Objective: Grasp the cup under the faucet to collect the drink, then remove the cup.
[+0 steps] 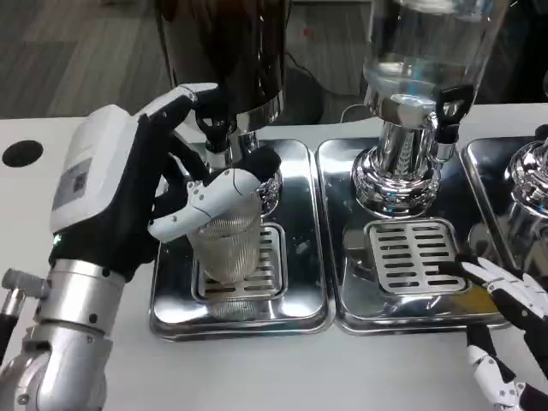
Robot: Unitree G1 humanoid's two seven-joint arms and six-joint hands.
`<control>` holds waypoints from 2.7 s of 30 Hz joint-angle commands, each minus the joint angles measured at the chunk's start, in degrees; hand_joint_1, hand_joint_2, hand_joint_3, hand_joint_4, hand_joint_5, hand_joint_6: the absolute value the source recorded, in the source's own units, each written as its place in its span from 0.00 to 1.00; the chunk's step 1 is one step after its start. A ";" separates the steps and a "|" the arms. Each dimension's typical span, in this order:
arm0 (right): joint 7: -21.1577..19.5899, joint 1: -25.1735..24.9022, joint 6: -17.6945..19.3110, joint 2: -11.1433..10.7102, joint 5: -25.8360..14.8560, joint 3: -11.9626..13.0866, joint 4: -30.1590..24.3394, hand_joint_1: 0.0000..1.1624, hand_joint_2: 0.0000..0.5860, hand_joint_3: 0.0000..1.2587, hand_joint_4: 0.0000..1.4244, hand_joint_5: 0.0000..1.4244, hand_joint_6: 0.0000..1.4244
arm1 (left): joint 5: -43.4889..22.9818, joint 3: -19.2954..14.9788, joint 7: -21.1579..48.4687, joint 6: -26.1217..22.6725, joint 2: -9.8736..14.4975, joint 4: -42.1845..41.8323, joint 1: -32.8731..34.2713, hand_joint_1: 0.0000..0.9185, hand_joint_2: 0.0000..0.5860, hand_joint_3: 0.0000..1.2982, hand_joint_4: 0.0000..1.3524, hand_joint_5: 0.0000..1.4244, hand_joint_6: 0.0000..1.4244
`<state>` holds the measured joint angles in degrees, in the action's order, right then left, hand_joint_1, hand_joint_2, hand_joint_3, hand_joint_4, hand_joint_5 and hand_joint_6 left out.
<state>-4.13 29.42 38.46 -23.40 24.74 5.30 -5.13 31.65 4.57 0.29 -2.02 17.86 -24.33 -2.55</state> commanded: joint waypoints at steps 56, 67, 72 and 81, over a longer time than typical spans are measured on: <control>0.74 -0.76 0.18 0.17 0.38 -0.32 -0.51 0.42 0.96 0.17 0.09 0.08 0.03 | -0.97 0.65 1.12 1.19 -0.18 2.24 -2.41 0.04 0.06 0.30 0.26 0.53 0.60; 0.84 -0.69 0.12 0.24 0.45 -0.42 -0.89 0.42 0.96 0.17 0.09 0.08 0.03 | -1.17 0.62 0.92 1.62 -0.14 2.23 -2.93 0.04 0.06 0.30 0.27 0.53 0.60; 0.87 -0.72 0.06 0.24 0.50 -0.46 -0.96 0.42 0.96 0.17 0.09 0.08 0.03 | -1.30 0.53 0.95 1.76 -0.11 2.27 -2.98 0.04 0.06 0.30 0.27 0.53 0.60; 0.86 -0.90 -0.14 0.14 0.50 -0.52 -0.81 0.42 0.96 0.17 0.09 0.08 0.03 | -1.44 0.35 1.10 1.84 -0.05 2.57 -2.47 0.04 0.06 0.30 0.27 0.53 0.61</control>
<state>-3.50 28.62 38.43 -23.15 24.98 4.65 -5.25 30.02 4.22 -0.43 0.37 17.20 -23.27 -3.65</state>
